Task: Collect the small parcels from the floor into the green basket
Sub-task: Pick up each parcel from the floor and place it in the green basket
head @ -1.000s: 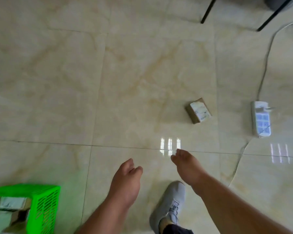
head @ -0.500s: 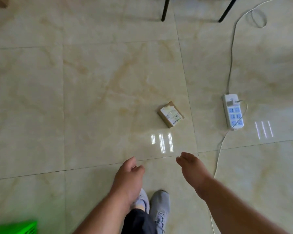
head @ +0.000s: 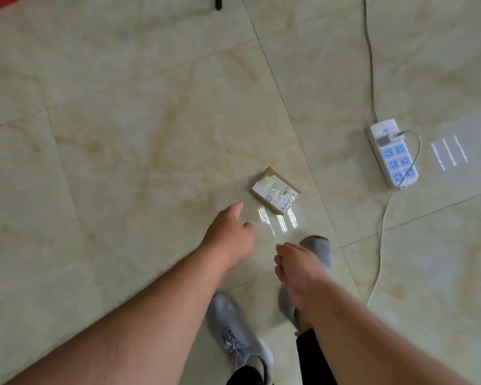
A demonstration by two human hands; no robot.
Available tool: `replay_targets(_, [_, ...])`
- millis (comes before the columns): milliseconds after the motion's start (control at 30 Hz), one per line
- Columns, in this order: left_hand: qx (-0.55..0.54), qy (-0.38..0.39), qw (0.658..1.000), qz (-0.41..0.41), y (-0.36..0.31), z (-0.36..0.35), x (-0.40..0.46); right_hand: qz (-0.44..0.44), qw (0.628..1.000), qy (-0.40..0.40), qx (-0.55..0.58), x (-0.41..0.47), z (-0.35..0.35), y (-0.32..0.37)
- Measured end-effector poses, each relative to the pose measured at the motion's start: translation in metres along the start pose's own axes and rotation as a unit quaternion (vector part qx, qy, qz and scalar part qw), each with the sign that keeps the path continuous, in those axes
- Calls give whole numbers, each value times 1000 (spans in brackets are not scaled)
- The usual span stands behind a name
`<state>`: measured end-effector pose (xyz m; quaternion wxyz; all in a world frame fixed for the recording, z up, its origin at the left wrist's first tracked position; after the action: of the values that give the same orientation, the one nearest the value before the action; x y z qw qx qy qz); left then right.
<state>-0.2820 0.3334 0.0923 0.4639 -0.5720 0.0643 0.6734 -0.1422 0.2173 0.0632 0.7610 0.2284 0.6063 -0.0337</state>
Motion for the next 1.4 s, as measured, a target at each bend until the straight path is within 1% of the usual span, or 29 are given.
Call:
replay_targets(67, [36,10,999,-7,-12,-8,23,-34,998,-5,47,16,-7,-2])
replay_targets(167, [123,1,992,-23,-31,-19,60,-74,992,-6,104,45,-13,-3])
replay_targets(267, [222,-19,973,-55,-57,-31,98,-101,978,-7,180,84,-22,3])
replay_targets(333, [268,-22,959,-85,-73,-43,127,-127,967,-11,220,112,-26,-2])
replay_targets(367, [290,-20,952,-99,-78,-49,141,-127,961,-11,245,124,-29,0])
replay_targets(400, [313,-17,943,-110,-82,-56,156,-137,956,2,260,136,-33,-1])
replay_targets(467, [368,-3,920,-135,-88,-71,185,-156,939,16,307,156,-41,1])
replay_targets(500, [405,6,902,-152,-91,-79,196,-164,931,23,325,164,-44,2])
replay_targets(567, [484,20,856,-182,-96,-96,216,-169,908,51,379,177,-55,6])
replay_targets(633, [549,35,812,-194,-94,-110,230,-174,885,52,428,188,-60,5])
replay_targets(667, [570,42,798,-193,-92,-116,235,-178,871,48,456,193,-61,3])
replay_targets(733, [584,52,789,-186,-87,-122,236,-164,866,42,471,199,-57,0])
replay_targets(767, [577,54,796,-176,-85,-121,232,-155,871,40,464,199,-54,0])
replay_targets(800, [558,53,812,-159,-80,-117,228,-147,877,40,456,196,-51,1])
replay_targets(867, [478,49,871,-103,-66,-100,218,-135,894,38,425,186,-45,4])
replay_targets(900, [430,47,899,-74,-59,-89,211,-126,910,38,394,179,-43,7])
replay_targets(967, [339,42,939,-34,-46,-65,194,-97,943,40,316,161,-38,16])
replay_targets(1033, [241,27,970,-8,-34,-38,173,-51,971,47,229,139,-38,33])
replay_targets(1100, [125,7,992,13,-22,-11,147,-3,987,65,148,110,-44,54])
replay_targets(1167, [16,-13,999,34,-7,13,118,44,993,89,63,80,-55,75])
replay_targets(1233, [-79,-34,995,56,11,37,87,88,989,113,-23,50,-73,90])
replay_targets(1300, [-161,-54,983,74,33,55,57,131,977,137,-96,24,-93,98])
replay_targets(1400, [-269,-81,955,91,67,75,11,181,944,175,-213,-13,-126,99])
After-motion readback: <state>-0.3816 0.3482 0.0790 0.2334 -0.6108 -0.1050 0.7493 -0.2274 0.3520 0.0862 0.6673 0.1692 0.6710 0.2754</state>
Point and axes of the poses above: each hand's wrist, its own x-axis towards the middle knuckle, its own z-axis out of the back of the hand, y = z × x, the point moved 9 cm from there along x, towards the middle knuckle, and after that the axes turned 3 degrees about z, right-handed, at the moved point
